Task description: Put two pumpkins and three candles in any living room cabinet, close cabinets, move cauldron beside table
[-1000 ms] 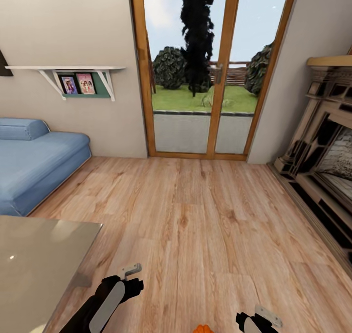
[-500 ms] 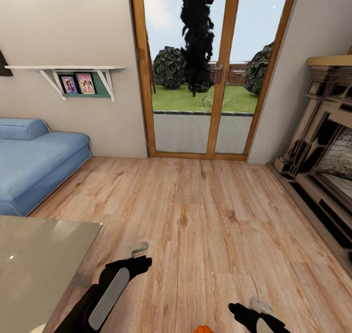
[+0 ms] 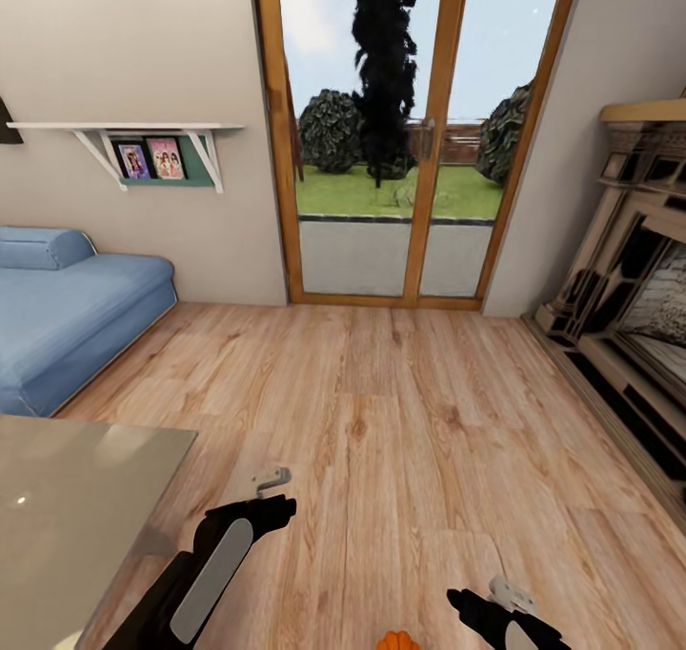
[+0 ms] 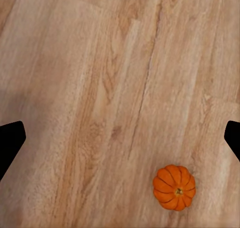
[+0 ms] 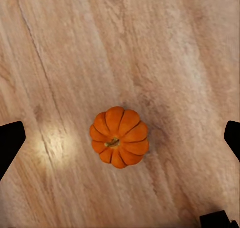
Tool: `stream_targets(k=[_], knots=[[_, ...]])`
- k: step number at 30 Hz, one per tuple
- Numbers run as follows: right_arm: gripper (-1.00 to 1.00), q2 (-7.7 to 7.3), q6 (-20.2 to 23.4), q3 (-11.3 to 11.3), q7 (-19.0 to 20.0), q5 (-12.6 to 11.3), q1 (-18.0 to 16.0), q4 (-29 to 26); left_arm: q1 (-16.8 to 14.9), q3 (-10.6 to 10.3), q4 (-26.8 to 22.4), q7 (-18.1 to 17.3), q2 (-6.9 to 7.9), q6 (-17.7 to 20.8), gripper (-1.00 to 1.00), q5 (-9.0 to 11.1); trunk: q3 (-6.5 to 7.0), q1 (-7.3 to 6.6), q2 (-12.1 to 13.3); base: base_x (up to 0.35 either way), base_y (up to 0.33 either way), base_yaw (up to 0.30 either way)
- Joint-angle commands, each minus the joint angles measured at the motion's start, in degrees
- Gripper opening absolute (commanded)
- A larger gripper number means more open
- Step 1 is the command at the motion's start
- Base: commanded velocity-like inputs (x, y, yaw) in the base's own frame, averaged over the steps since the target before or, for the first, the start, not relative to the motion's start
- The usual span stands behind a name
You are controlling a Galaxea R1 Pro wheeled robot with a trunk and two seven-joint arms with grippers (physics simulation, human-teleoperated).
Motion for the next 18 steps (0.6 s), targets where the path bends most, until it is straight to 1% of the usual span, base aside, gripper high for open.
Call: stream_targets(k=[1, 2, 3, 5, 9, 12, 14, 18], knots=[[1.00, -0.01, 0.2, 0.2, 0.0, -0.2, 0.0, -0.1, -0.1, -0.1, -0.1, 0.6, 0.05, 0.0, 1.00, 0.6, -0.24, 0.22, -0.4, 0.000, 0.000, 0.000], [1.00, 0.03, 0.2, 0.1, 0.0, -0.2, 0.0, -0.1, -0.1, -0.1, -0.1, 0.6, 0.02, 0.1, 1.00, 0.6, -0.41, 0.44, -0.8, 0.000, 0.000, 0.000], [1.00, 0.16, 0.3, 0.1, -0.1, -0.1, 0.0, -0.1, -0.1, 0.0, -0.2, 0.7, 0.05, 1.5, 1.00, 0.6, -0.59, 0.66, -1.2, 0.000, 0.000, 0.000], [1.00, 0.22, 0.2, 0.1, 0.0, -0.2, 0.0, -0.1, -0.1, 0.3, -0.4, 0.7, 0.07, 2.3, 1.00, 0.6, -0.95, 1.10, -2.0, 0.000, 0.000, 0.000], [1.00, 0.24, 0.1, 0.1, 0.0, -0.2, 0.0, -0.1, -0.1, 0.4, -0.5, 0.7, 0.02, 2.6, 1.00, 0.7, -1.67, 1.98, -3.6, 0.000, 0.000, 0.000], [1.00, 0.28, 0.1, 0.1, 0.0, -0.1, 0.0, -0.1, -0.1, 0.4, -0.5, 0.7, -0.01, 2.7, 1.00, 1.7, -2.21, 2.64, -4.9, -0.010, 0.000, 0.000], [1.00, 0.29, 0.1, 0.1, 0.0, -0.1, 0.0, -0.1, -0.1, 0.4, -0.5, 0.7, 0.02, 2.7, 1.00, 2.3, -2.57, 3.08, -5.7, -0.160, 0.000, 0.000], [1.00, 0.31, 0.1, 0.3, 0.0, -0.1, 0.0, -0.1, -0.1, 0.4, -0.5, 0.7, 0.00, 2.6, 1.00, 2.6, -3.29, 3.95, -7.3, -0.219, 0.000, 0.000]])
